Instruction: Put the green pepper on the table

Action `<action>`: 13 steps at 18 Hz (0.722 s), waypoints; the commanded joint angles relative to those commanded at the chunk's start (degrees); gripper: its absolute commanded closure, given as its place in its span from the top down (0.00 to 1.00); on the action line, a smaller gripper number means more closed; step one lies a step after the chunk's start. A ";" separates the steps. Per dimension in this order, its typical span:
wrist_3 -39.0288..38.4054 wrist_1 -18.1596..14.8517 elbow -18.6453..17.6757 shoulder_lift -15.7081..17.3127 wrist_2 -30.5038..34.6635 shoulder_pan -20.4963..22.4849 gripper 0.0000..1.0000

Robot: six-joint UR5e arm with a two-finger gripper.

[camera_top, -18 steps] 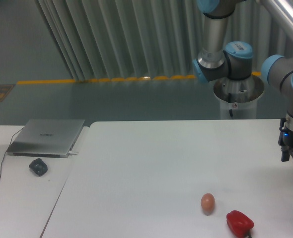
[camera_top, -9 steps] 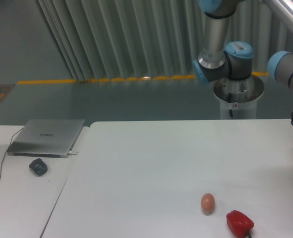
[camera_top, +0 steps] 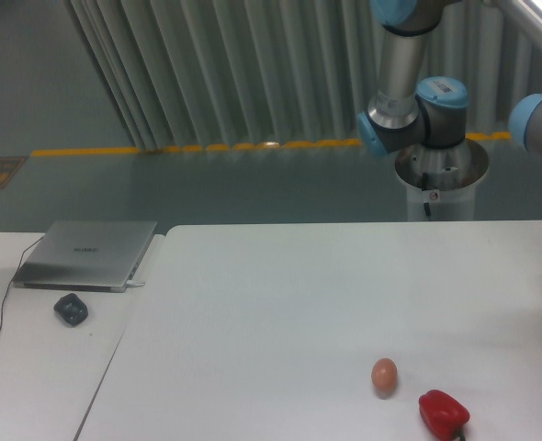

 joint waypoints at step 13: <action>11.35 0.18 0.97 -1.14 0.27 4.22 1.00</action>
